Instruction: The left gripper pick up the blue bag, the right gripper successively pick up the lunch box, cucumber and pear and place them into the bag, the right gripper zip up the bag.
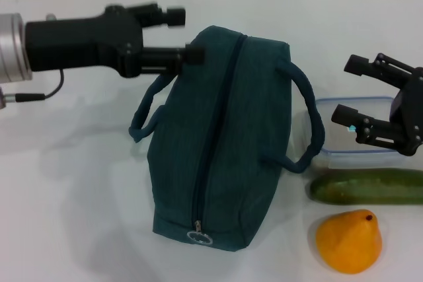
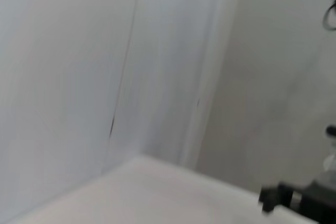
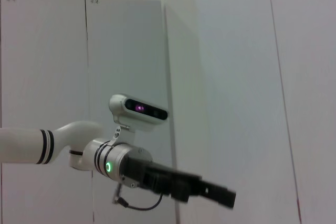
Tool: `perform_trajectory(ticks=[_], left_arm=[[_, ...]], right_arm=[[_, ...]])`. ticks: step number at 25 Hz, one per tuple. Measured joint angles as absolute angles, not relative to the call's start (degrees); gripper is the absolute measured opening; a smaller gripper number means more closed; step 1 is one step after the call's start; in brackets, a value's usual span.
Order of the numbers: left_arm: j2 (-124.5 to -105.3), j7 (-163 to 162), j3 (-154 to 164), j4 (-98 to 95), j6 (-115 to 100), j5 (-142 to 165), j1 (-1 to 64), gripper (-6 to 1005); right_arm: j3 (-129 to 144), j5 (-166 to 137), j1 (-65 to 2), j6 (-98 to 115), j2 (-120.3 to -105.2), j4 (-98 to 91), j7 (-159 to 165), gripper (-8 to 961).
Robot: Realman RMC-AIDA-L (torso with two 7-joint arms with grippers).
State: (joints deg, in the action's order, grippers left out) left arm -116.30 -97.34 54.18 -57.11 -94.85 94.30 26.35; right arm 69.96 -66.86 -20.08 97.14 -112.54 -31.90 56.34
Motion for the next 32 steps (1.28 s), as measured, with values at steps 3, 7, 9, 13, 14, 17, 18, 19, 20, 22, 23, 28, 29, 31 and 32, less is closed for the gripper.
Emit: perform_trajectory(ticks=[3,7,9,13,14,17,18,19,20,22,23,28,29,31,32], left_arm=[[-116.58,-100.3,54.2,-58.2,-94.5,96.5,26.3,863],[-116.68,-105.0,54.1,-58.4,-94.0,99.9,26.3,861],[-116.81,-106.0,54.1,-58.4,-94.0,101.1,26.3,860],[-117.74,-106.3,54.1,-58.4,-93.9,103.9,26.3,859],[-117.86,-106.2,54.1,-58.4,-93.7,104.3,26.3,858],[-117.99,-105.9,54.1,-58.1,-92.1,104.9,26.3,857],[-118.0,-105.8,54.1,-58.0,-91.8,105.0,26.3,856],[-117.99,-105.7,54.1,-57.9,-91.5,105.0,26.3,856],[-117.99,-105.3,54.0,-57.7,-91.1,105.1,26.3,855],[-117.96,-104.1,54.0,-57.5,-90.6,105.2,26.3,854],[-117.96,-103.6,54.1,-57.5,-90.5,105.2,26.3,854],[-118.06,-101.4,54.1,-57.1,-89.9,106.1,26.4,630],[-118.06,-101.4,54.1,-57.1,-89.9,106.1,26.4,594],[-118.07,-100.5,54.2,-56.2,-89.7,106.2,26.8,524],[-118.08,-100.3,54.2,-56.0,-89.7,106.2,26.9,488]], right_arm=[[70.0,-66.9,-20.4,97.1,-112.56,-32.0,56.1,807],[70.0,-67.2,-20.8,97.1,-112.87,-32.5,56.0,807],[70.0,-67.2,-20.9,97.1,-112.97,-32.7,56.0,807],[70.1,-67.2,-21.0,97.1,-113.0,-32.8,56.0,808],[70.2,-67.2,-21.0,97.1,-113.01,-32.9,56.0,808],[70.3,-67.2,-21.0,97.1,-113.08,-33.0,55.9,808],[70.3,-67.2,-21.0,97.1,-113.11,-33.0,55.7,808],[70.3,-67.2,-20.9,97.1,-113.16,-33.0,55.5,808],[70.3,-67.2,-20.9,97.1,-113.22,-33.0,55.2,808],[70.2,-67.2,-20.7,97.1,-113.47,-32.9,54.7,808],[70.1,-67.2,-20.6,97.1,-113.58,-32.9,54.5,808],[70.0,-67.2,-20.4,96.9,-113.78,-32.7,54.5,807],[70.0,-67.2,-20.4,96.8,-113.81,-32.6,54.5,807],[69.9,-67.2,-20.3,96.6,-113.88,-32.0,54.3,807],[69.9,-67.1,-20.3,96.6,-114.03,-31.5,53.9,807]])
